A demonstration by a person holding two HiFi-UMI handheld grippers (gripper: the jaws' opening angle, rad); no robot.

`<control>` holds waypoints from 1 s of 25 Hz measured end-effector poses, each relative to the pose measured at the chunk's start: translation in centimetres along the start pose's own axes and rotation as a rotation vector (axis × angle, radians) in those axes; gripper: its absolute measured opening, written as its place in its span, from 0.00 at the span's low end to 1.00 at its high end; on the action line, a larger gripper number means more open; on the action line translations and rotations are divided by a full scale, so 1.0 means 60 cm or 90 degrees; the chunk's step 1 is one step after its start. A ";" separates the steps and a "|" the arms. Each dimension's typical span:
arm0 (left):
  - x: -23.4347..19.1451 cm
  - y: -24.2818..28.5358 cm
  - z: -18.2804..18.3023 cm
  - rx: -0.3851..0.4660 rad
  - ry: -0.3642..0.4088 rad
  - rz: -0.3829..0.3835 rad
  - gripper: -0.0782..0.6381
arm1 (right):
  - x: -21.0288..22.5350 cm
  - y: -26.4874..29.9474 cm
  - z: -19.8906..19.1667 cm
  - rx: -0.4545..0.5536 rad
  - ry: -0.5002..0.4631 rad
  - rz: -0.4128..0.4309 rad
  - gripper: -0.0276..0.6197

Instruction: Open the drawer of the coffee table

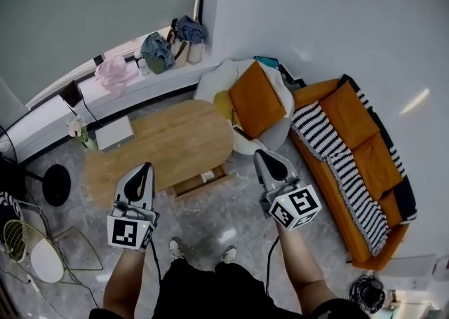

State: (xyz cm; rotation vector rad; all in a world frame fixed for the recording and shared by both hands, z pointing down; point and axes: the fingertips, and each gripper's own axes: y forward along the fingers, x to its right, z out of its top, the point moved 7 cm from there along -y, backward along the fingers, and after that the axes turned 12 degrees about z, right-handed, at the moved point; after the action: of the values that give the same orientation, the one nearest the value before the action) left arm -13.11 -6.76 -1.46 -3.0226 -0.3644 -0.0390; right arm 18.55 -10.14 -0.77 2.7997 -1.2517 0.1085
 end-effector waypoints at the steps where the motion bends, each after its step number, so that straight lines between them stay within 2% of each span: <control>1: -0.003 -0.013 0.007 0.003 -0.007 0.008 0.12 | -0.003 -0.008 0.006 -0.001 -0.009 0.000 0.05; 8: -0.021 -0.080 0.041 0.018 0.039 0.031 0.12 | -0.027 -0.047 0.012 0.006 -0.012 -0.007 0.05; 16: -0.017 -0.132 0.058 0.007 0.001 0.078 0.12 | -0.040 -0.109 0.016 0.002 -0.056 -0.064 0.05; 21: -0.020 -0.142 0.071 0.031 0.036 0.076 0.12 | -0.030 -0.148 0.014 -0.021 -0.068 -0.088 0.05; 25: -0.019 -0.140 0.072 0.035 0.035 0.085 0.12 | -0.025 -0.156 0.017 0.011 -0.049 -0.113 0.05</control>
State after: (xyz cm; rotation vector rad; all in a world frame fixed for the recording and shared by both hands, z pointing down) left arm -16.15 1.51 -5.04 -2.9770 -0.1554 -0.1003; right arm 24.56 -2.90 -2.30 2.9397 -1.0134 0.0004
